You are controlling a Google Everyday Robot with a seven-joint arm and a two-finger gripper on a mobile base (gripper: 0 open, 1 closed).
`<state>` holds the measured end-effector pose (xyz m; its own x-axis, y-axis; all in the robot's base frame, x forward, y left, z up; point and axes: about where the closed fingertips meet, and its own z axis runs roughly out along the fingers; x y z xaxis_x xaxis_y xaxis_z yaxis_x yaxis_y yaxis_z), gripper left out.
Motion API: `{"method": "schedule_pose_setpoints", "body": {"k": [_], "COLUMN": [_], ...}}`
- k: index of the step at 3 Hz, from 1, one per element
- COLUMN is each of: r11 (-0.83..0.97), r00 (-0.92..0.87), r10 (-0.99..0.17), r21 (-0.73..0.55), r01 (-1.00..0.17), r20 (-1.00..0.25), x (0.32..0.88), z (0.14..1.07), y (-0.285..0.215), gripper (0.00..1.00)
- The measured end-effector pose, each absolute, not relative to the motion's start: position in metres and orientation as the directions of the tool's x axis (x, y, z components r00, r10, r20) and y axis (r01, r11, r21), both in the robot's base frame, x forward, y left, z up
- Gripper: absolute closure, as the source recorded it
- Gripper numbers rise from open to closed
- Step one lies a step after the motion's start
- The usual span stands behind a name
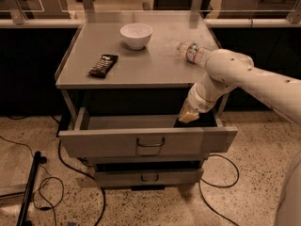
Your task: Close top drawer
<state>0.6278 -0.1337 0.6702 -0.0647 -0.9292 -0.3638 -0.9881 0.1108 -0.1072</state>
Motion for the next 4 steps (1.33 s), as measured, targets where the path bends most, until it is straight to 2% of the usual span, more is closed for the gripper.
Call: {"method": "schedule_pose_setpoints", "body": {"k": [1, 2, 3, 4], "r11": [0.069, -0.073, -0.093, -0.091], "r00": [-0.014, 0.125, 0.141, 0.143], "r10": [-0.914, -0.871, -0.885, -0.884], "r21": [-0.121, -0.128, -0.129, -0.135], "r01": [-0.99, -0.989, -0.987, -0.987], "r20": [-0.406, -0.474, -0.443, -0.444], "x": [0.614, 0.508, 0.412, 0.418], "z": [0.703, 0.779, 0.795, 0.793], "y": [-0.126, -0.14, -0.217, -0.214], "gripper": [0.39, 0.08, 0.0, 0.02]}}
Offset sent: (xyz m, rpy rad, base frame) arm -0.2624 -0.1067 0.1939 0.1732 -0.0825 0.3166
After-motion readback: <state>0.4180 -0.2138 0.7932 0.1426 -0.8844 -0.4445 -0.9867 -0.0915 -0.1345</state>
